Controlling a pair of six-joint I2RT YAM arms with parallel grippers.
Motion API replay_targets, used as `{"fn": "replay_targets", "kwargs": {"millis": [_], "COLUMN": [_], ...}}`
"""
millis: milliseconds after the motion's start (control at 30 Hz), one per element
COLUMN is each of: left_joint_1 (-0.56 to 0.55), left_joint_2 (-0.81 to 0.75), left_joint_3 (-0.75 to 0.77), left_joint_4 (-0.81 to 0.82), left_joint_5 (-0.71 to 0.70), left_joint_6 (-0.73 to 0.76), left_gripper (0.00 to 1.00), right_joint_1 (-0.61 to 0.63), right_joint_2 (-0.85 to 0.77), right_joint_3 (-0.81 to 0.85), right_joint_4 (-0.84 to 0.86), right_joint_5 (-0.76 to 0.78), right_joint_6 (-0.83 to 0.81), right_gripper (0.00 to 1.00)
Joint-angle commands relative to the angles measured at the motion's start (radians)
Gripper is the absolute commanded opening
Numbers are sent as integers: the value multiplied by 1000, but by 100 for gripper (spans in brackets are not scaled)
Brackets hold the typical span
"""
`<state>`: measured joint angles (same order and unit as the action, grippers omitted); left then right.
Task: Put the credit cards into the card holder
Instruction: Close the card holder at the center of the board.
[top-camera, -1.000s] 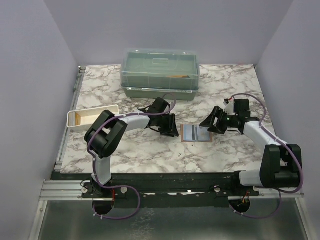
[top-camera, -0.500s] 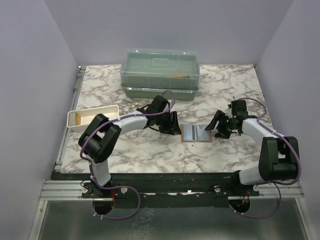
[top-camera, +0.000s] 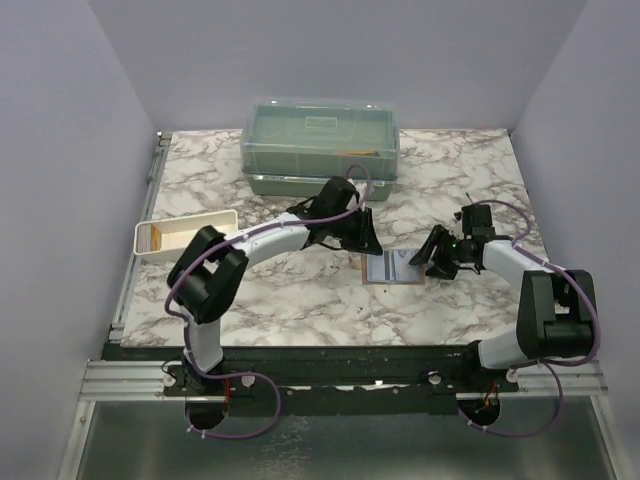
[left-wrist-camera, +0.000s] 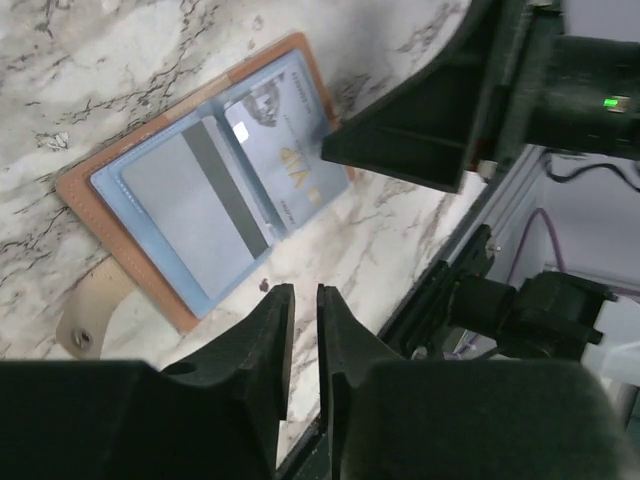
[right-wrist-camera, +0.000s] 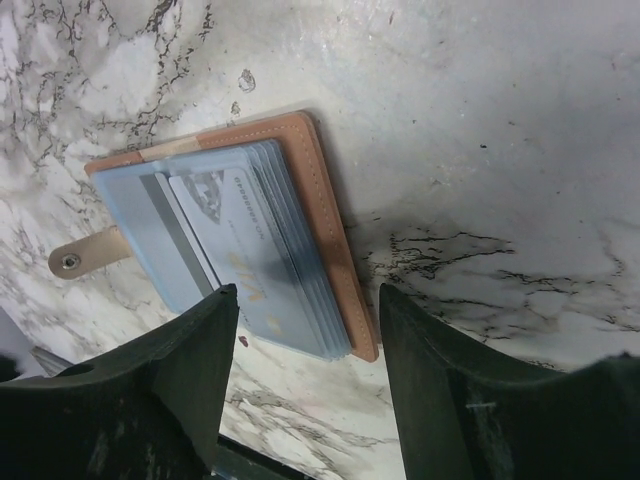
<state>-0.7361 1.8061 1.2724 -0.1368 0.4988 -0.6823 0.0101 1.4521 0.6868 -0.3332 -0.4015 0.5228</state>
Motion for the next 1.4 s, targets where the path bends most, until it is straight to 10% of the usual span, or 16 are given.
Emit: {"fn": "replay_targets", "kwargs": {"millis": [0,1133,1367], "left_joint_1": [-16,-45,-35], "left_joint_2": [135,229,135], "left_joint_3": [36,-24,-12], "left_joint_4": [-8,-16,-54], "left_joint_5": [-33,-202,-155], "left_joint_6": [15,74,73], "left_gripper": [19,5,23], "right_joint_1": [0,43,88], "right_joint_2": [24,-51,13], "right_joint_3": [-24,-10,8], "right_joint_4": [31,212,279], "right_joint_5": [-19,-419,-418], "right_joint_6": [-12,116,158], "right_gripper": [61,61,61]}}
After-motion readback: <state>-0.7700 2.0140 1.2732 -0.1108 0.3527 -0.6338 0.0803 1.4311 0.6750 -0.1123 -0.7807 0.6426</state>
